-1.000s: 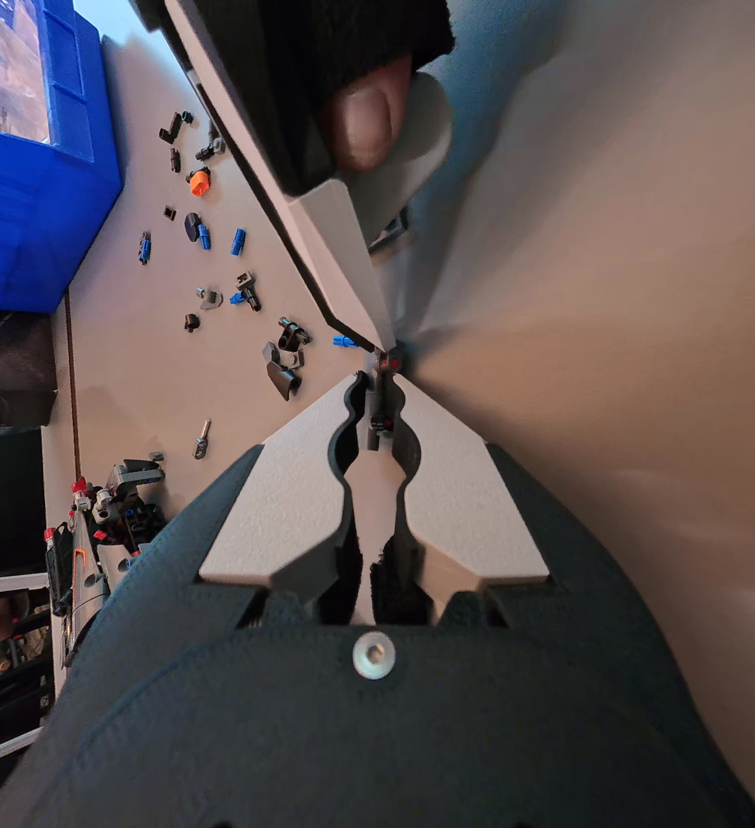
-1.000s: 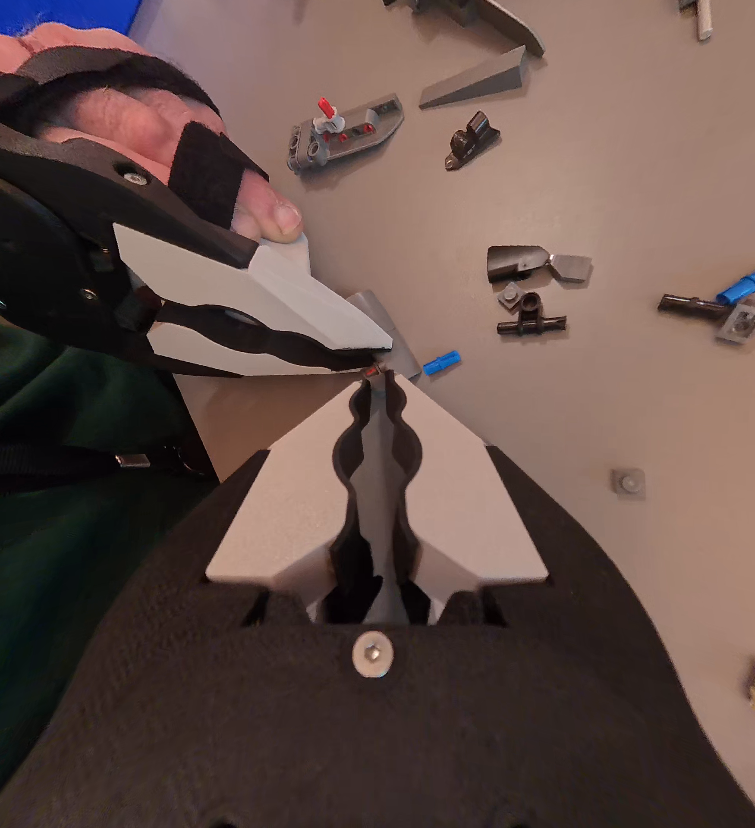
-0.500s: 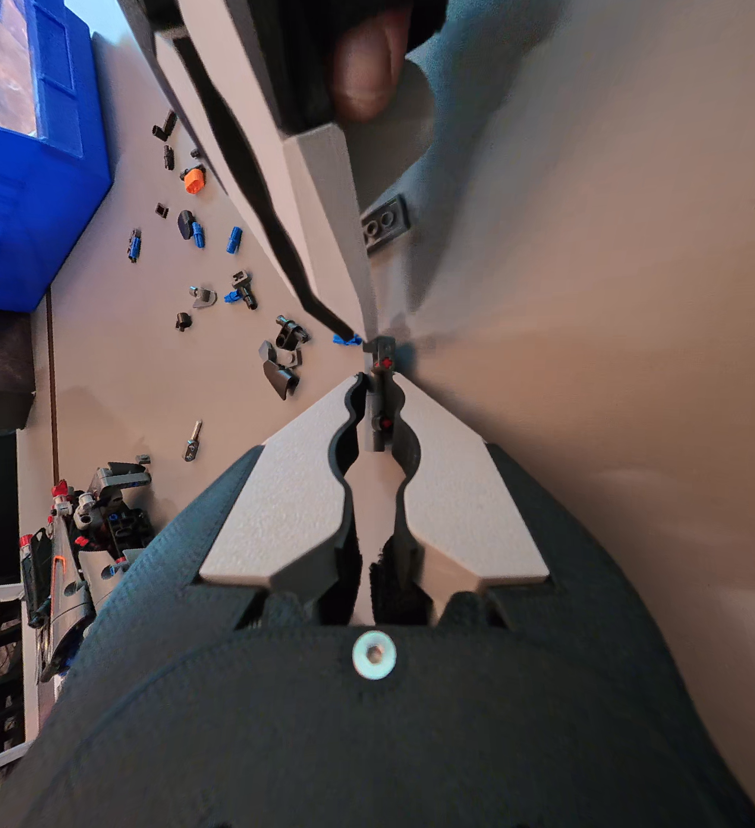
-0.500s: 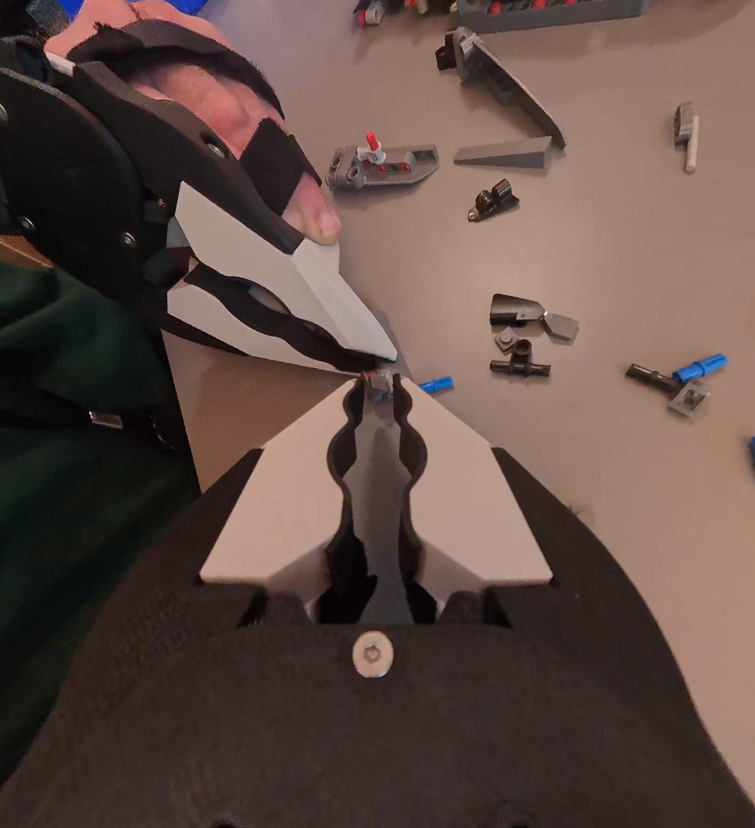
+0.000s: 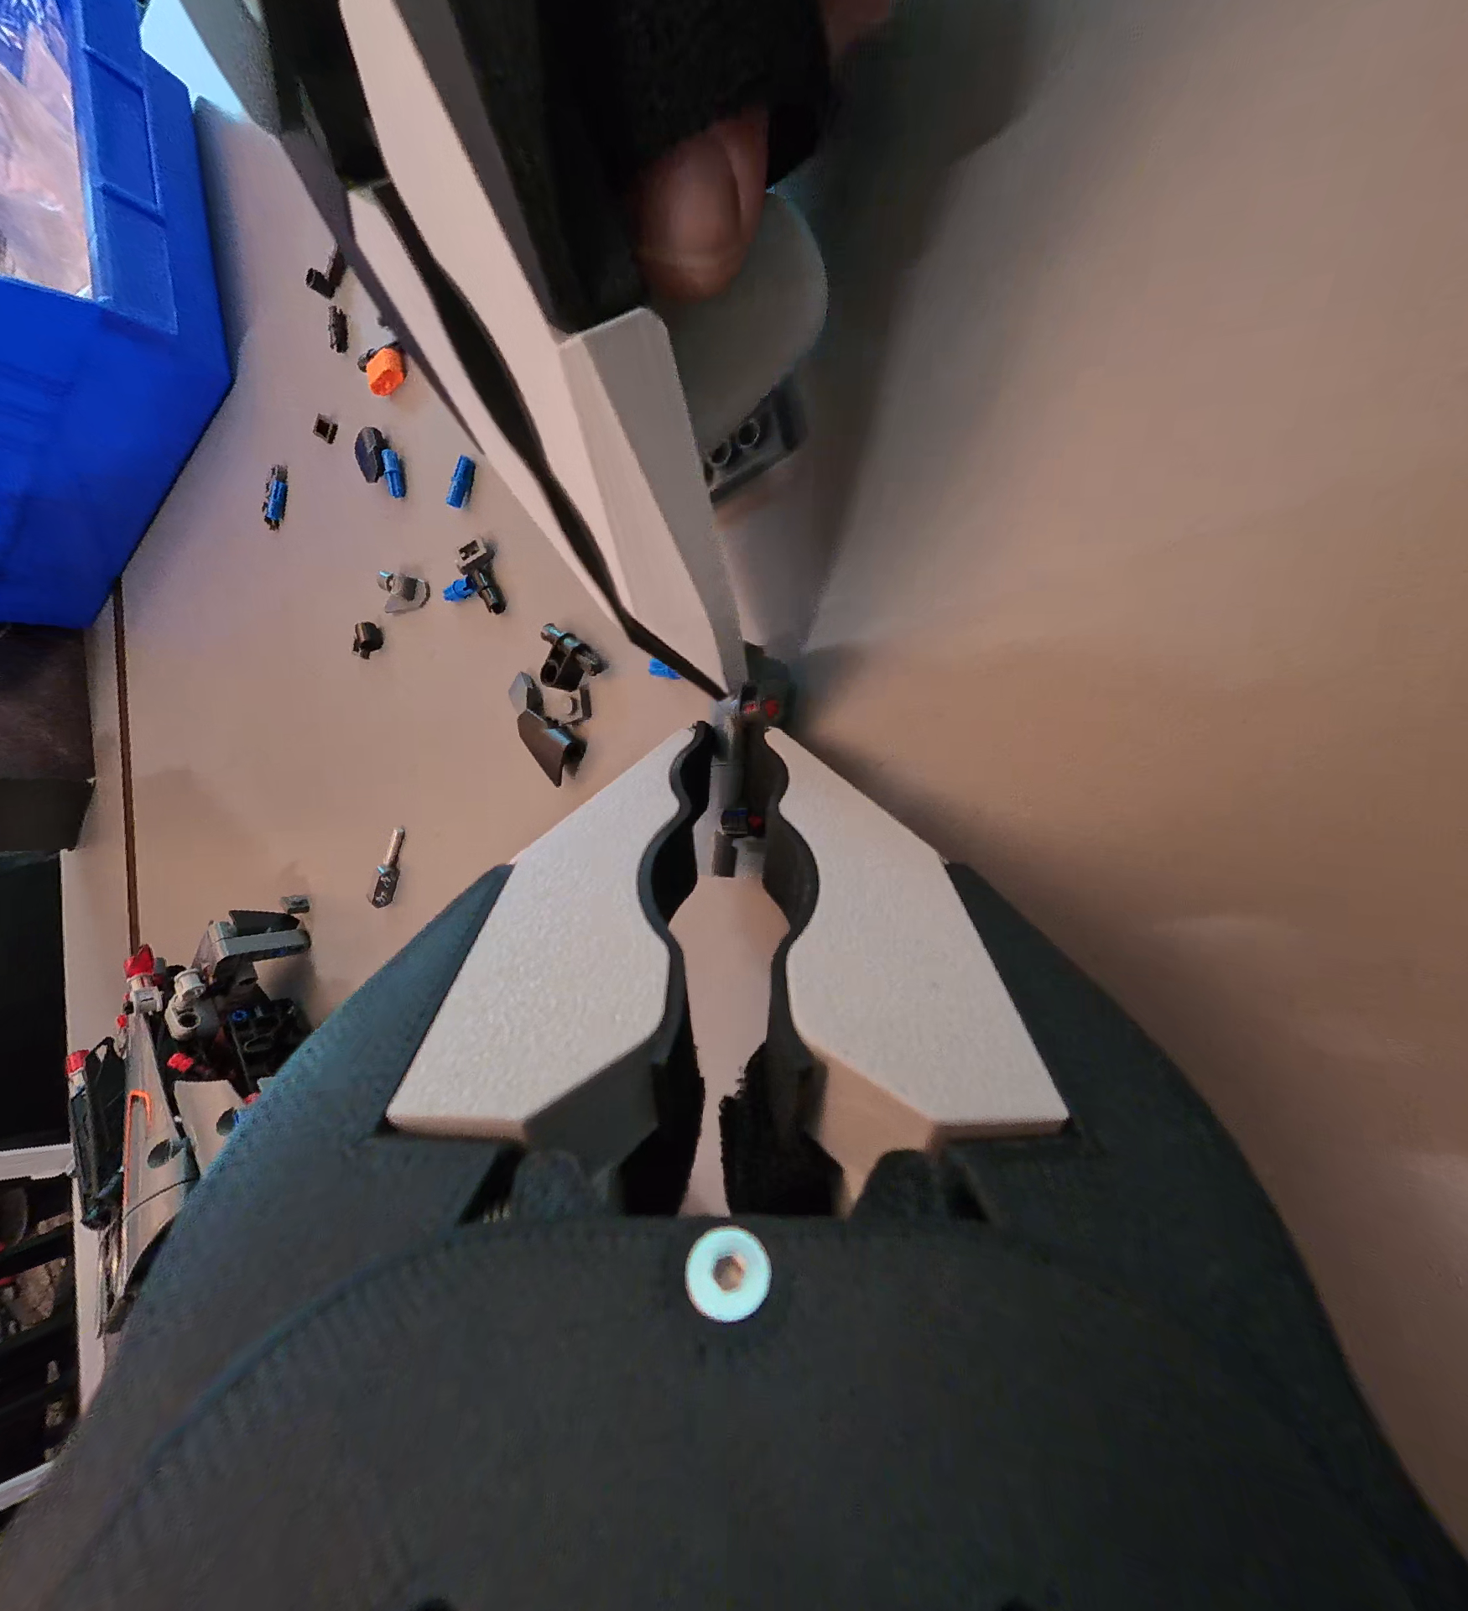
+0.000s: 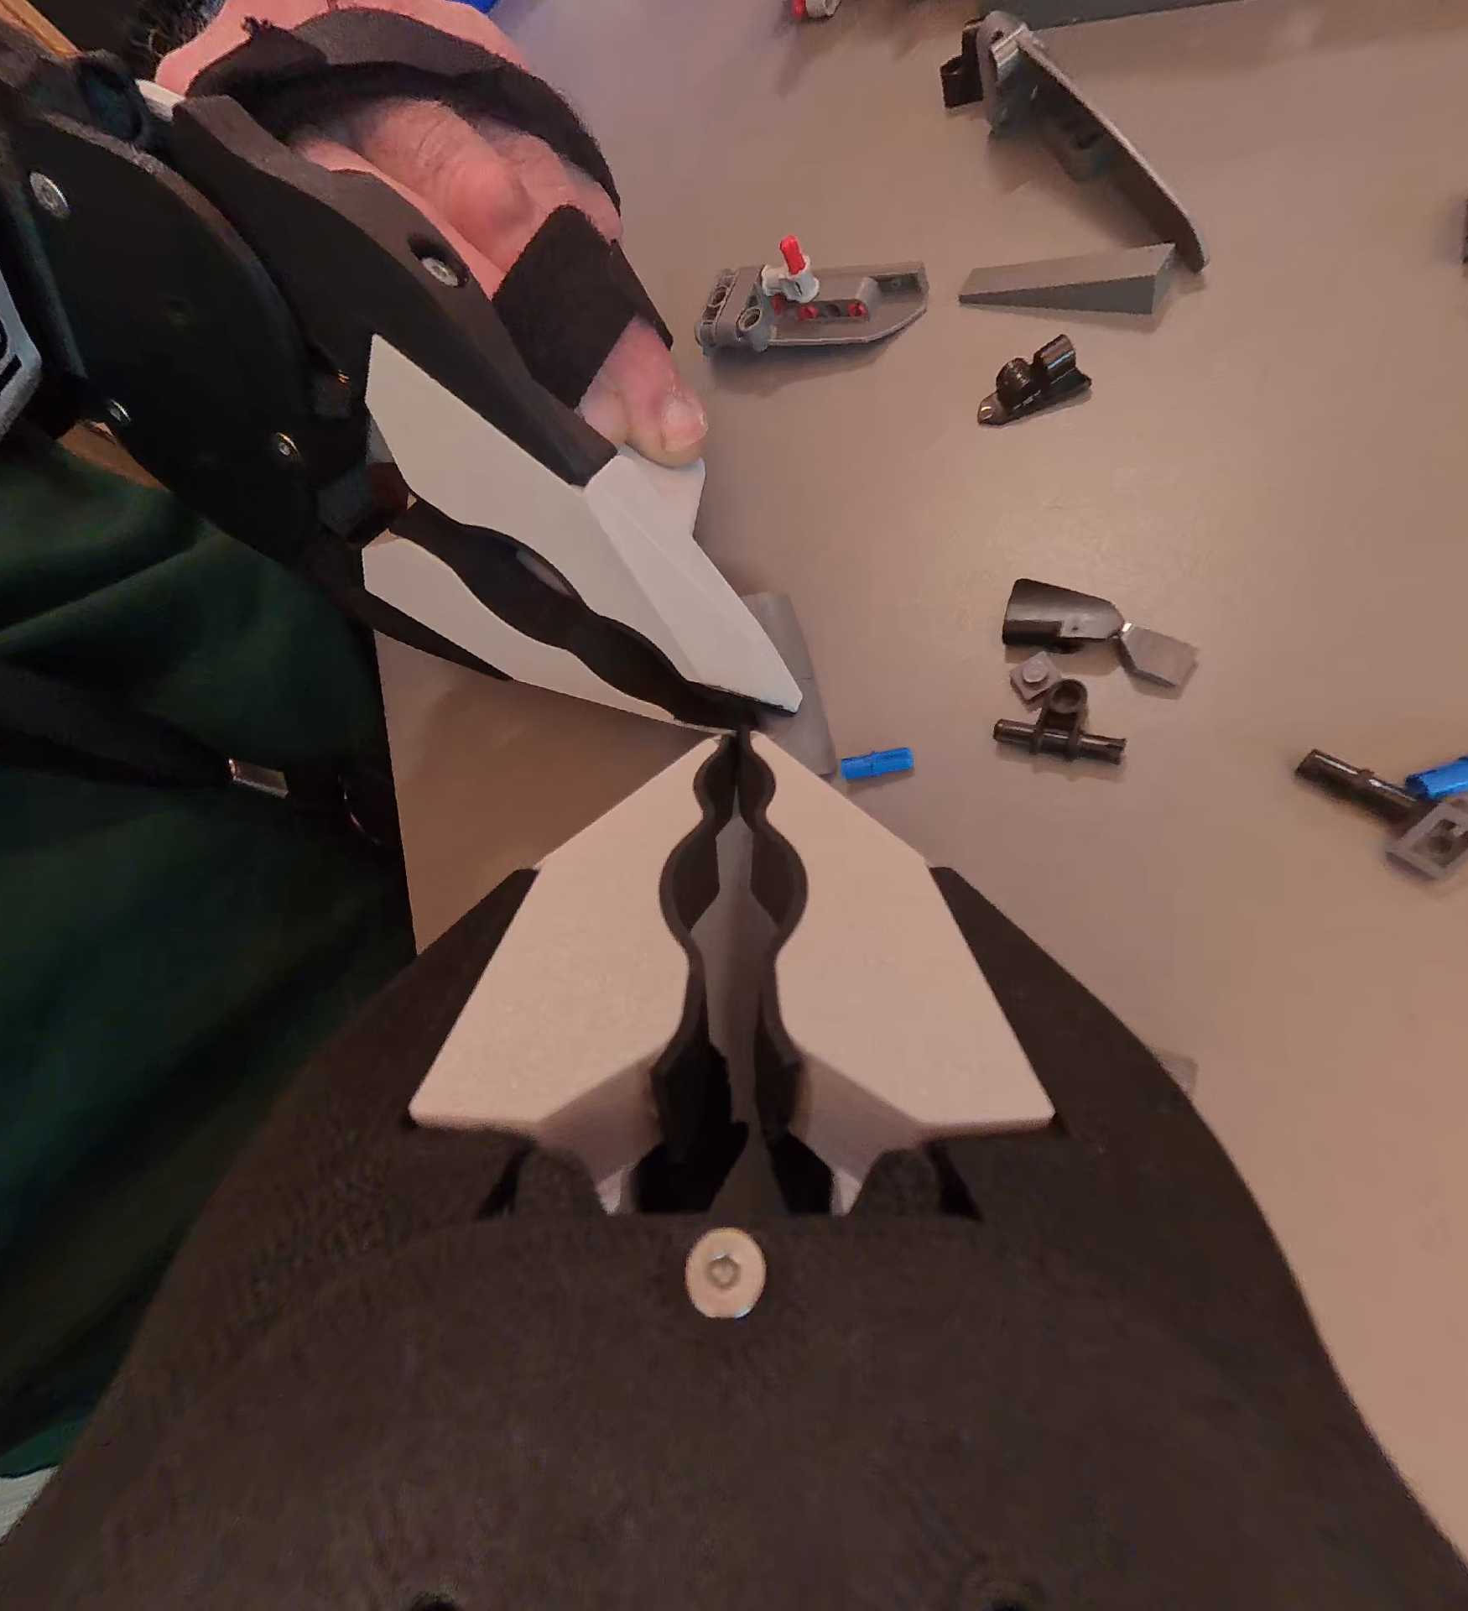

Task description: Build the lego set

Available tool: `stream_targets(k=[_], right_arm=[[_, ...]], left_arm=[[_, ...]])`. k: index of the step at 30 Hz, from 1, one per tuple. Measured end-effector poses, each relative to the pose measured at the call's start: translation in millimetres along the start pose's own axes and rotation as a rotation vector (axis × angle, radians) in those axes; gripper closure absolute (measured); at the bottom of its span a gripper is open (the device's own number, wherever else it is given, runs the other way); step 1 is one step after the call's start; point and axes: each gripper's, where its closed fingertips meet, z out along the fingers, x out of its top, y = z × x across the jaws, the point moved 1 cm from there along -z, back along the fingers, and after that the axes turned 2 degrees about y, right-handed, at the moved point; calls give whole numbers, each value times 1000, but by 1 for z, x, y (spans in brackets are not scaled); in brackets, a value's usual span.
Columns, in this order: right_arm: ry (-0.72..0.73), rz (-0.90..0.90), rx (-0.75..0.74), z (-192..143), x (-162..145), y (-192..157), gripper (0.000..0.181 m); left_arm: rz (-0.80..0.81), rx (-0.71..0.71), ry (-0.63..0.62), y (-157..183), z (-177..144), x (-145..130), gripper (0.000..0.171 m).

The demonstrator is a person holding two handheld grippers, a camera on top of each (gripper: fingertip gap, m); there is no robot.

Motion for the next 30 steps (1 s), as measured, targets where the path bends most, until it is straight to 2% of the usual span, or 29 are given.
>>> stream_targets(k=[6,9,12,30], right_arm=[[87,0,20,-8,9,-2,178],[36,-53,-25,-4,0,-1,168],[38,-64,-57,-4,0,3,178],[-47,-185,-66,-1,-5,1,180]], left_arm=[[1,-5,5,0,0,0,165],[1,-7,9,0,0,0,165],[1,-7,9,0,0,0,165],[12,-1,9,1,0,1,164]])
